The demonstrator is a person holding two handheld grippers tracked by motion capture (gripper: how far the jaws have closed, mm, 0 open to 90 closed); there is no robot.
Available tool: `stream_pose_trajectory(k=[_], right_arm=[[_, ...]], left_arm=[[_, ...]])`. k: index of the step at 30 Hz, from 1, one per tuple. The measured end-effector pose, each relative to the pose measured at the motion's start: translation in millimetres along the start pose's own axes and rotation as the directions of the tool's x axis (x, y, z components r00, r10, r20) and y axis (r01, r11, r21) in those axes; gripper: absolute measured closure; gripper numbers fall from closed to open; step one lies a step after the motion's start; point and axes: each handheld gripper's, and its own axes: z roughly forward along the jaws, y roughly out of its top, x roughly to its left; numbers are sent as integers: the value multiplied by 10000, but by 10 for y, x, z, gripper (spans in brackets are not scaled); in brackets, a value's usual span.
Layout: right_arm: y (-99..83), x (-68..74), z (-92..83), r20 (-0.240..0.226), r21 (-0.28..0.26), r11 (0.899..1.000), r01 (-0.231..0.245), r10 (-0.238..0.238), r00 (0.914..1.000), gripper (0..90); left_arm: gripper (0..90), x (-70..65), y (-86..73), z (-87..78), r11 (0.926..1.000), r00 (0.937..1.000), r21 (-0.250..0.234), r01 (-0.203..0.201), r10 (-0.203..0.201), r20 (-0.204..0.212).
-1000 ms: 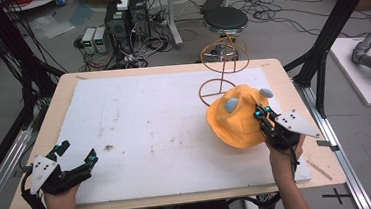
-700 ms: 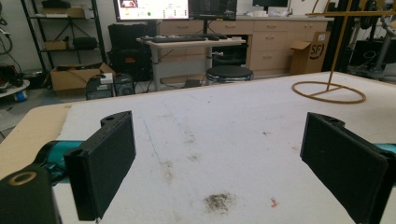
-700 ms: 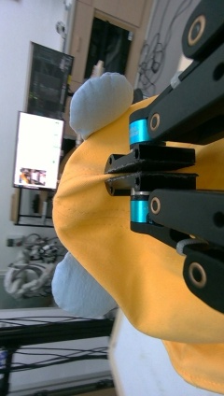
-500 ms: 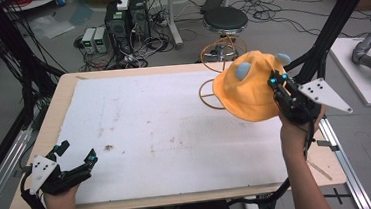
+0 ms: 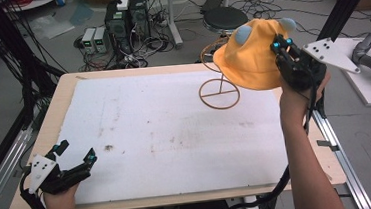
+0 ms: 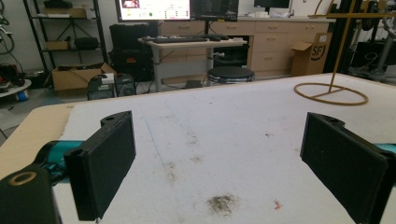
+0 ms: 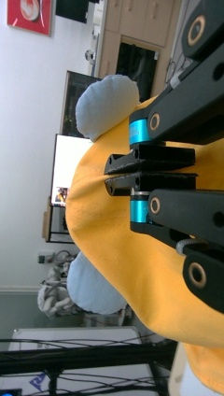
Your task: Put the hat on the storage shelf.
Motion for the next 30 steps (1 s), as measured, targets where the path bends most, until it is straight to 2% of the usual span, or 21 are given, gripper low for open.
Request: stream_pose_trajectory(k=[1, 2, 5, 10, 20, 30], right_arm=[[0, 0, 0, 0, 0, 10000, 0, 0, 10000, 885], [57, -5, 84, 64, -82, 9999, -58, 59, 10000, 885], [95, -8, 191, 116, -171, 9996, -238, 240, 9996, 885], [116, -8, 367, 311, -262, 9987, -448, 456, 9985, 885], [59, -19, 679, 572, -384, 9943, -994, 1015, 9932, 885], [-4, 23, 917, 579, -388, 9938, -1045, 1067, 9926, 887]], left_arm=[[107, 0, 0, 0, 10000, 10000, 0, 0, 0, 0], [107, -2, 4, -3, 9999, 9999, 21, -113, 113, -16], [107, -5, 10, -7, 9998, 9998, 14, -195, 195, -43], [107, 13, -2, 7, 9999, 9999, 19, -111, 111, -65], [107, 37, -24, 30, 9999, 10000, 113, -73, 73, -6], [107, 57, -57, 46, 9997, 10000, 239, -12, 11, 48]])
